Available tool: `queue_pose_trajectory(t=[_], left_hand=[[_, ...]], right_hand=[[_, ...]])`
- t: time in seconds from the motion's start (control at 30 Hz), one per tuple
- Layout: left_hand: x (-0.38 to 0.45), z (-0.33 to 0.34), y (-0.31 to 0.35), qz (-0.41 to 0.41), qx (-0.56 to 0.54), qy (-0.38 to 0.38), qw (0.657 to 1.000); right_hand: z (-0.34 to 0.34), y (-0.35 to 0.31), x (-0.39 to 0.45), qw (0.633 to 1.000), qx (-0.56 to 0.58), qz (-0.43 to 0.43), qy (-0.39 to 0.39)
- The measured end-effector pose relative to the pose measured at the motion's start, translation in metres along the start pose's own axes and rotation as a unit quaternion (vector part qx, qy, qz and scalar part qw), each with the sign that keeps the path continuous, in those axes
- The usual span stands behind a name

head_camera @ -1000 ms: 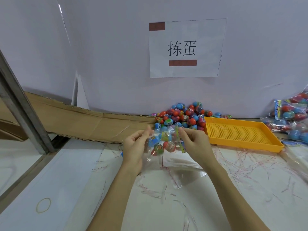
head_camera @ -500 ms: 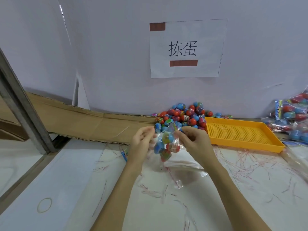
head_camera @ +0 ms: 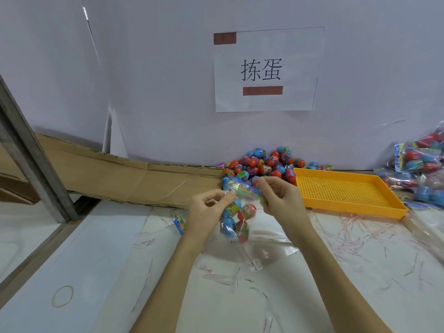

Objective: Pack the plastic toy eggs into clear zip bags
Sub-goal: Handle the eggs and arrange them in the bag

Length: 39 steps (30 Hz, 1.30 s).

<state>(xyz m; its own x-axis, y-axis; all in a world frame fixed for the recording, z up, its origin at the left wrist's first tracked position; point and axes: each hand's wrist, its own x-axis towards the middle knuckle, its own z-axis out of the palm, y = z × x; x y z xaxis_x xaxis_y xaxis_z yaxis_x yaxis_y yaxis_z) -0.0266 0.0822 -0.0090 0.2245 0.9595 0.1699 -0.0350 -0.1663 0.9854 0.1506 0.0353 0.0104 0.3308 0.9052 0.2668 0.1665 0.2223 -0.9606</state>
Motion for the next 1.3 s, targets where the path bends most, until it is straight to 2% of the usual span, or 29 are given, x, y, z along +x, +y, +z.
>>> queue_pose_trajectory(t=[0.07,0.2,0.23,0.33,0.43,0.57,0.73,0.87,1.1,1.3], left_hand=[[0.002,-0.003,-0.001,-0.027,-0.052,0.066,0.996],[0.009,-0.006,-0.004,-0.092,-0.166,0.125,0.974],[0.01,-0.005,-0.004,-0.1,-0.171,0.124,0.972],[0.01,-0.006,-0.002,-0.108,-0.19,0.077,0.973],[0.009,-0.012,0.002,-0.083,-0.144,0.015,0.986],[0.006,-0.021,0.008,-0.012,-0.03,-0.013,0.999],[0.003,-0.014,0.005,0.037,0.022,0.043,0.998],[0.003,-0.016,0.005,0.061,0.02,0.057,0.996],[0.003,-0.011,0.006,0.143,0.052,0.093,0.984],[-0.001,-0.005,0.001,0.184,0.097,0.107,0.972]], right_hand=[[-0.003,-0.003,0.0,0.998,0.04,0.04,-0.023],[-0.003,-0.003,-0.005,0.982,0.042,0.079,-0.166],[0.0,-0.003,-0.006,0.983,0.039,0.07,-0.167],[0.005,-0.004,-0.006,0.994,0.038,0.035,-0.094],[0.002,-0.002,-0.003,0.999,0.009,0.023,-0.038],[-0.006,-0.002,-0.002,0.997,-0.027,0.028,-0.062],[-0.005,-0.004,-0.004,0.992,-0.059,0.018,-0.11],[0.0,-0.005,-0.007,0.99,-0.072,0.014,-0.121],[0.003,-0.006,-0.005,0.995,0.057,0.014,-0.078],[0.006,-0.006,-0.006,0.994,0.061,0.04,-0.085]])
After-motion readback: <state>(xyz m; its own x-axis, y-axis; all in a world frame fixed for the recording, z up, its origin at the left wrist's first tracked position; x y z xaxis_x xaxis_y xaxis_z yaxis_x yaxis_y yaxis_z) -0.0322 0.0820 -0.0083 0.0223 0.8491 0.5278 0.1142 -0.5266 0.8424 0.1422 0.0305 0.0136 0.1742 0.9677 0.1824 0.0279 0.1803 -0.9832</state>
